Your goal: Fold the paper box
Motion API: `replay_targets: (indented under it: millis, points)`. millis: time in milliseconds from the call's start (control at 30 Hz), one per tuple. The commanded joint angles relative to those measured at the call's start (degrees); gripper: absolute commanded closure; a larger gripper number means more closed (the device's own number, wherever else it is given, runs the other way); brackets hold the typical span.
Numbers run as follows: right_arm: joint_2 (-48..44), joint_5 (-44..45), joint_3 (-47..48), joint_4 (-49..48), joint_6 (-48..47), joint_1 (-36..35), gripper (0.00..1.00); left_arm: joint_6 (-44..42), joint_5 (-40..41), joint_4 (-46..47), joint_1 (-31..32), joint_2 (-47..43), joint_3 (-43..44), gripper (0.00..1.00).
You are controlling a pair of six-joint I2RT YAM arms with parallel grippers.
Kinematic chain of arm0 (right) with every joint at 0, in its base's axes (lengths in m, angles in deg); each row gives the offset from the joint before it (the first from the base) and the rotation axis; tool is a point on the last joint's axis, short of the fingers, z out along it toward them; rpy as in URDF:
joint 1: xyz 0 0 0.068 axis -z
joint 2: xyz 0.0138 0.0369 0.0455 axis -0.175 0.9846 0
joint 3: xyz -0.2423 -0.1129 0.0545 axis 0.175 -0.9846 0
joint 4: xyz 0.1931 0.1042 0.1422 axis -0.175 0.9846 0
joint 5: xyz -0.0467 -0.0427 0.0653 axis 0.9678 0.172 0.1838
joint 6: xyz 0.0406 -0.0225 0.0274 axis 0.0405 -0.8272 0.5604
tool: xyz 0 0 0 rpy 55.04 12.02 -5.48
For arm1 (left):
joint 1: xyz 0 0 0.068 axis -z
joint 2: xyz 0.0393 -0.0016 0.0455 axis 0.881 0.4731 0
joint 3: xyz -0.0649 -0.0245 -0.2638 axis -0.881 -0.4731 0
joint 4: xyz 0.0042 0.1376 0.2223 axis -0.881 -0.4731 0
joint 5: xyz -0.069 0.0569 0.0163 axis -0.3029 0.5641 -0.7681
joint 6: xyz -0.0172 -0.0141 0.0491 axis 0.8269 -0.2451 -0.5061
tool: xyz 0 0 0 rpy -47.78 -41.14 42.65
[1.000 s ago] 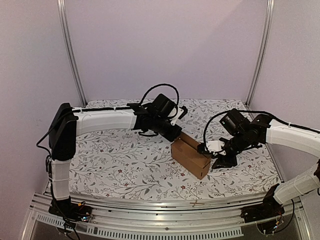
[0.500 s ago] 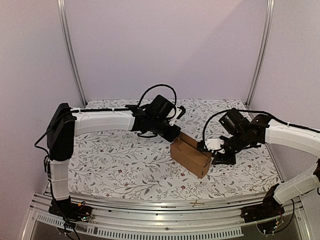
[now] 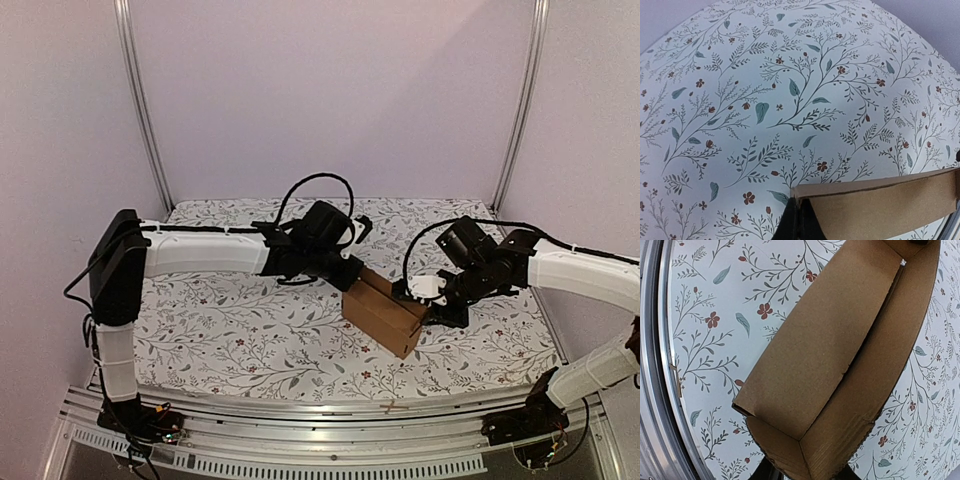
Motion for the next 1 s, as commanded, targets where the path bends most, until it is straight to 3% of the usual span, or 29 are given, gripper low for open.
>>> replay_targets:
  millis: [0, 967]
  points:
    - [0.37, 1.20, -0.82, -1.61, 0.80, -0.21, 0.74, 0.36, 0.73, -2.97, 1.42, -0.04, -2.79, 1.00]
    - [-0.51, -0.80, -1.98, -0.93, -0.80, -0.22, 0.71, 0.82, 0.94, 1.58, 1.78, -1.27, -7.18, 1.00]
